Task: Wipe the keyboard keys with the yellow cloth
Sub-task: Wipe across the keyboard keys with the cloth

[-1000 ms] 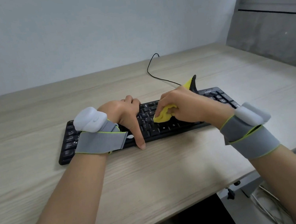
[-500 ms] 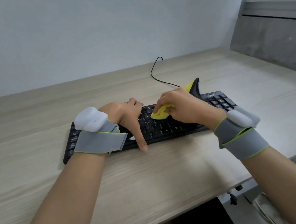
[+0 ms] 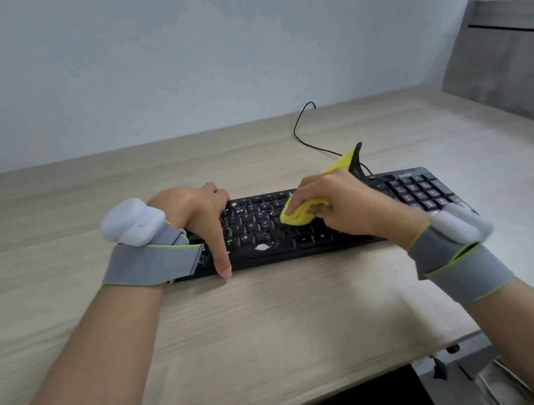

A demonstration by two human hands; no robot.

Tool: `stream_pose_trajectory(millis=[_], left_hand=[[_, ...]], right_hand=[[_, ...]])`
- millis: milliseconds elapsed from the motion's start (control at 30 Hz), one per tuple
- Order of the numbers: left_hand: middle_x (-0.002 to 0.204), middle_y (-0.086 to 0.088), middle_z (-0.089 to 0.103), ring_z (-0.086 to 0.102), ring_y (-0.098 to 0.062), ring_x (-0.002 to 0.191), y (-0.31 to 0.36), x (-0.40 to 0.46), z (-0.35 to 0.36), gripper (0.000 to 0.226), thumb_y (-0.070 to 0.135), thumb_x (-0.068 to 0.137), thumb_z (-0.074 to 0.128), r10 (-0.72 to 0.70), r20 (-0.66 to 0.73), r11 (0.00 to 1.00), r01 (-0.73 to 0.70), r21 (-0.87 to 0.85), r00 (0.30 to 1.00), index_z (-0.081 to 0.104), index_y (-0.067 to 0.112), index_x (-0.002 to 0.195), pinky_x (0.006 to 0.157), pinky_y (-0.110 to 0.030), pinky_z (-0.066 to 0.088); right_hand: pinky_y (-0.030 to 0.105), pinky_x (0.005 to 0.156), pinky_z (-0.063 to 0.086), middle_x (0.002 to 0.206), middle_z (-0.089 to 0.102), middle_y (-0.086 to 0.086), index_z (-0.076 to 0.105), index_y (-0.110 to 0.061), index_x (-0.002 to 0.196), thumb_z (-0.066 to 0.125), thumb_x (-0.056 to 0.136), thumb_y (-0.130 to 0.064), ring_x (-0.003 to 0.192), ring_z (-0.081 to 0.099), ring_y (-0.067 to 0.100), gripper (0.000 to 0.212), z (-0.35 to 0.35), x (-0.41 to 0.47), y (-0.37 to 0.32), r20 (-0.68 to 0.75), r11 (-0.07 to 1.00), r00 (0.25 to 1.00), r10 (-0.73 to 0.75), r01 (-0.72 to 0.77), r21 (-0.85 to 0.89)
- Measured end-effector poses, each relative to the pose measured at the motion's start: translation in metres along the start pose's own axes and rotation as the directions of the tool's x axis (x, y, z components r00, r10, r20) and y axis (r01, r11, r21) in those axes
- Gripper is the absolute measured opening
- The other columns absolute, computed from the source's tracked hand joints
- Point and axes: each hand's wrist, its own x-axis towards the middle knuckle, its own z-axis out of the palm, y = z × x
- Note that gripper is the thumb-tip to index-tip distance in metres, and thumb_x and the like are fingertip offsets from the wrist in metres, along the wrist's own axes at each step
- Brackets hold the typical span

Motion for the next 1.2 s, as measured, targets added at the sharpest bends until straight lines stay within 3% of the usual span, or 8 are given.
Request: stream_pose_trajectory(millis=[200, 433, 533, 700, 833, 1000, 1200], left_hand=[[0.122, 0.006, 0.037, 0.046, -0.024, 0.117, 0.004, -0.001, -0.003, 0.144, 0.064, 0.002, 0.078, -0.014, -0.028, 1.0, 0.014, 0.014, 1.0, 0.034, 0.018, 0.132, 0.097, -0.043, 0.045], [0.12, 0.006, 0.039, 0.047, -0.021, 0.116, 0.002, -0.002, 0.001, 0.145, 0.068, 0.001, 0.075, -0.005, -0.063, 1.0, 0.005, 0.009, 0.998, 0.035, 0.02, 0.131, 0.097, -0.041, 0.045], [0.118, 0.007, 0.039, 0.047, -0.021, 0.114, 0.004, -0.003, 0.001, 0.143, 0.066, 0.001, 0.076, -0.013, -0.063, 1.0, 0.013, 0.003, 0.998, 0.035, 0.02, 0.13, 0.097, -0.041, 0.046], [0.12, 0.008, 0.037, 0.046, -0.021, 0.115, 0.008, -0.006, -0.002, 0.146, 0.062, 0.001, 0.078, -0.04, -0.032, 0.999, 0.04, -0.001, 0.999, 0.032, 0.02, 0.133, 0.097, -0.041, 0.046], [0.12, 0.008, 0.037, 0.047, -0.021, 0.115, 0.01, -0.005, -0.002, 0.146, 0.062, -0.001, 0.077, -0.067, -0.029, 0.998, 0.067, -0.002, 0.997, 0.033, 0.021, 0.132, 0.096, -0.04, 0.047], [0.12, 0.008, 0.036, 0.046, -0.021, 0.116, 0.01, -0.003, -0.002, 0.144, 0.057, 0.004, 0.082, -0.08, -0.024, 0.996, 0.079, -0.034, 0.996, 0.032, 0.023, 0.134, 0.097, -0.04, 0.046], [0.122, 0.006, 0.034, 0.043, -0.02, 0.117, 0.011, -0.001, -0.002, 0.132, 0.044, 0.024, 0.093, -0.081, -0.009, 0.995, 0.08, -0.053, 0.997, 0.028, 0.021, 0.137, 0.1, -0.04, 0.044]], right_hand=[[0.039, 0.091, 0.047, 0.11, 0.065, 0.013, 0.069, -0.01, 0.103, 0.044, 0.083, 0.009, 0.105, 0.056, 0.03, 0.037, 0.001, 0.024, 0.007, -0.084, 0.99, 0.992, 0.099, -0.107, -0.093], [0.033, 0.085, 0.05, 0.108, 0.067, 0.01, 0.07, -0.008, 0.101, 0.047, 0.078, 0.017, 0.099, 0.061, 0.025, 0.042, 0.009, 0.005, -0.008, 0.005, 0.996, 0.997, -0.08, 0.08, 0.044], [0.034, 0.084, 0.05, 0.106, 0.068, 0.009, 0.071, -0.009, 0.099, 0.047, 0.076, 0.018, 0.098, 0.062, 0.025, 0.043, -0.002, -0.001, 0.002, 0.028, 0.997, 0.997, -0.074, 0.073, 0.028], [0.041, 0.085, 0.049, 0.111, 0.064, 0.012, 0.068, -0.008, 0.105, 0.043, 0.08, 0.015, 0.102, 0.058, 0.03, 0.043, 0.005, 0.021, 0.006, -0.07, 0.998, 0.998, -0.012, 0.008, -0.056], [0.042, 0.083, 0.05, 0.11, 0.065, 0.012, 0.068, -0.007, 0.104, 0.044, 0.075, 0.018, 0.1, 0.06, 0.03, 0.046, 0.017, 0.024, -0.004, -0.047, 0.993, 0.992, -0.114, 0.114, -0.001], [0.034, 0.082, 0.051, 0.107, 0.068, 0.011, 0.071, -0.007, 0.099, 0.044, 0.069, 0.024, 0.097, 0.064, 0.027, 0.051, 0.009, -0.005, 0.003, 0.022, 0.959, 0.963, -0.27, 0.267, 0.089], [0.039, 0.084, 0.052, 0.11, 0.065, 0.01, 0.069, -0.007, 0.104, 0.043, 0.071, 0.023, 0.099, 0.063, 0.029, 0.051, 0.003, -0.002, 0.015, -0.027, 0.972, 0.974, -0.225, 0.227, 0.065]])
